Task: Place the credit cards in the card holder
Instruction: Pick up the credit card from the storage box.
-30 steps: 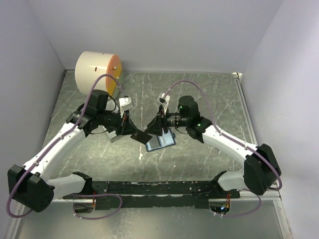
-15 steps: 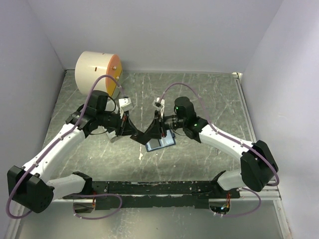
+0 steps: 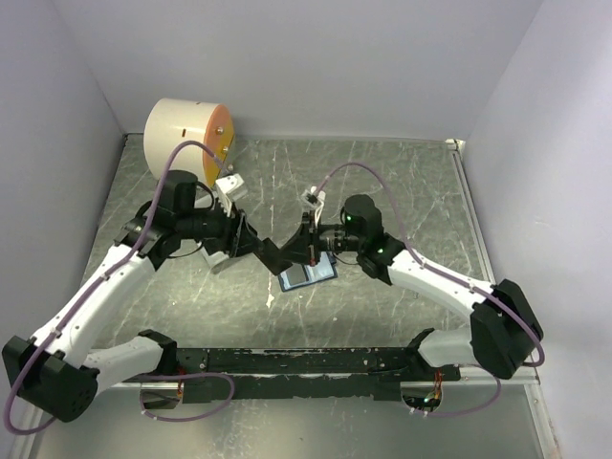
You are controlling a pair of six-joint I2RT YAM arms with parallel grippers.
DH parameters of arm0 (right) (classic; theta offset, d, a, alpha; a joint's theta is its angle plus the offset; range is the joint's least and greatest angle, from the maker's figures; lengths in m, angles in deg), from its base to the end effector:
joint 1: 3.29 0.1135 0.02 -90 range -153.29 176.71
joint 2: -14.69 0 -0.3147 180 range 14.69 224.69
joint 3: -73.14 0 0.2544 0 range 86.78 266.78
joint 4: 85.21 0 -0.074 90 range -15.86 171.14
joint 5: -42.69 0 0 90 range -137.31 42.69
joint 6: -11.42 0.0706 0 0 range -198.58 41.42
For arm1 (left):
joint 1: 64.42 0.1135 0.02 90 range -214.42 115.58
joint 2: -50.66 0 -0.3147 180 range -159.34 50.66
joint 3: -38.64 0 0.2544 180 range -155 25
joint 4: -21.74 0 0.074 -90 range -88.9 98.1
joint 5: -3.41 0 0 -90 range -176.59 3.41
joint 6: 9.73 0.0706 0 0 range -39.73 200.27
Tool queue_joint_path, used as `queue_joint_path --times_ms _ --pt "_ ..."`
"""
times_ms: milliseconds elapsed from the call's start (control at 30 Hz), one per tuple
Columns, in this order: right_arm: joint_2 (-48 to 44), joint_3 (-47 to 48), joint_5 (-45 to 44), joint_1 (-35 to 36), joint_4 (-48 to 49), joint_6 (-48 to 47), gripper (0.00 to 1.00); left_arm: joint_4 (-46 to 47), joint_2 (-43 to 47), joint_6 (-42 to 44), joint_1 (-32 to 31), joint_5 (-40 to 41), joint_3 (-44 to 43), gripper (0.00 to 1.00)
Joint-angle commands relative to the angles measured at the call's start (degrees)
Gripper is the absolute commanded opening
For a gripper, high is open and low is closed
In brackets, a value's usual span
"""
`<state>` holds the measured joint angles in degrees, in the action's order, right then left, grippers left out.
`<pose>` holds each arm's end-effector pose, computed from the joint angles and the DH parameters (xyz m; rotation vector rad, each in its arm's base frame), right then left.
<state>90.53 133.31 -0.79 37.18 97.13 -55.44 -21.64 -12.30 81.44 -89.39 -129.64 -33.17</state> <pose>0.2005 0.2384 0.3217 -0.9213 1.7746 1.4805 0.1898 -0.1415 0.3617 0.9102 1.9712 -1.0510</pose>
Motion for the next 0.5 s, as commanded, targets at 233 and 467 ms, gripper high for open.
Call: queue_joint_path --times_ms 233,467 --pt "-6.43 -9.06 -14.77 0.04 24.16 25.03 0.0 26.0 10.76 -31.64 -0.17 12.29 8.1 0.63" --pt "-8.13 -12.61 -22.34 -0.01 30.28 30.67 0.0 31.33 11.57 -37.68 -0.25 15.06 12.63 0.65"
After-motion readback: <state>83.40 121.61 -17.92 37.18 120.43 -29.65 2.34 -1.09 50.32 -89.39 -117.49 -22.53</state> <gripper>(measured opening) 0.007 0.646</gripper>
